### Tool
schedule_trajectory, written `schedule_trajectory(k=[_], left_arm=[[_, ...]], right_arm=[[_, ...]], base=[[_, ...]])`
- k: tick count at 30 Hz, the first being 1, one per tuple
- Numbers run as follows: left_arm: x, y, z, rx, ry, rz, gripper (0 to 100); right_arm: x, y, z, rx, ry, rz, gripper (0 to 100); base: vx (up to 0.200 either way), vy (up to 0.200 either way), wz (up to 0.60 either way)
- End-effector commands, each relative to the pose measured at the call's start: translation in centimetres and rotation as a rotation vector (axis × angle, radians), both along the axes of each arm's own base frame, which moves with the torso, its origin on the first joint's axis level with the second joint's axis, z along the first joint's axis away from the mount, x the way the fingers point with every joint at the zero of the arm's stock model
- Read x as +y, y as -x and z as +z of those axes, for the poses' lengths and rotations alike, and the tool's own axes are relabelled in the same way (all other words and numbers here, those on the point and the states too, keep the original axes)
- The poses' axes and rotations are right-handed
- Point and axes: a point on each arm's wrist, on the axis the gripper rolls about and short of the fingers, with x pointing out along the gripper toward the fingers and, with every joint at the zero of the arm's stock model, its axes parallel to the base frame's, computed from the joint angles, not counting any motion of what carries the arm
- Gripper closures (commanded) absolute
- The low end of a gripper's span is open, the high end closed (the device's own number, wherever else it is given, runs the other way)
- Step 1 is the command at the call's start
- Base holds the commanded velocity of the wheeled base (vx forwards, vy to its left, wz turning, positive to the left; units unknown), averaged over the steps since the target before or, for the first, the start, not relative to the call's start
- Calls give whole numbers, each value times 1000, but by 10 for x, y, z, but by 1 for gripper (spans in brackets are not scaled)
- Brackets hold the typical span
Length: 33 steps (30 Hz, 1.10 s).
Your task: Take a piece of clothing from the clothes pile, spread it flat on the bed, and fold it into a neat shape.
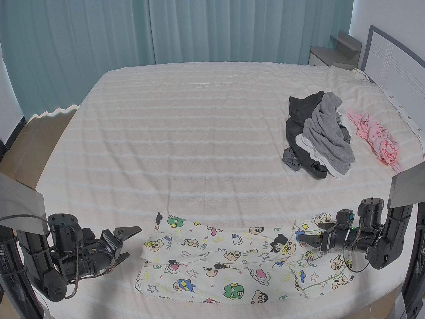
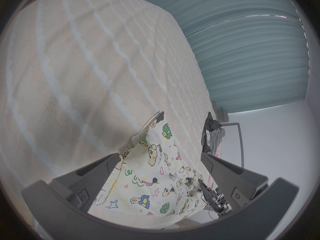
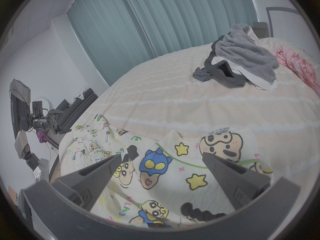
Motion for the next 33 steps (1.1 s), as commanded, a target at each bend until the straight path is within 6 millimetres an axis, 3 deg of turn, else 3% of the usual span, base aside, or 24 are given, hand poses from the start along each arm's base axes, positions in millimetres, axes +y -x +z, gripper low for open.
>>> schedule_trajectory(k=[1, 8, 12, 18, 22, 26, 32, 33], left_arm=[[0, 2, -1, 8, -1, 0, 0], [0, 2, 0, 5, -2, -4, 0], [-1, 3, 0, -11, -32, -12, 0], [-20, 7, 0, -44, -128, -18, 0], [-40, 12, -3, -77, -221, -68, 0], [-53, -2, -5, -173, -338, -82, 0], [-60, -16, -13, -198, -494, -170, 0], [-62, -27, -11, -192, -519, -164, 0]], right_arm=[[-8, -1, -5, 18, 2, -30, 0], [-22, -3, -8, 23, 2, -82, 0], [-24, -5, 1, -13, 1, -89, 0], [-24, 18, 25, -17, -39, -137, 0], [-32, 34, 44, 6, -170, -238, 0], [-34, 64, 56, 63, -309, -316, 0], [-34, 66, 67, 109, -504, -383, 0], [-34, 65, 66, 122, -527, -382, 0]], base=[[0, 0, 0], [0, 0, 0], [0, 0, 0], [0, 0, 0], [0, 0, 0], [0, 0, 0], [0, 0, 0], [0, 0, 0]])
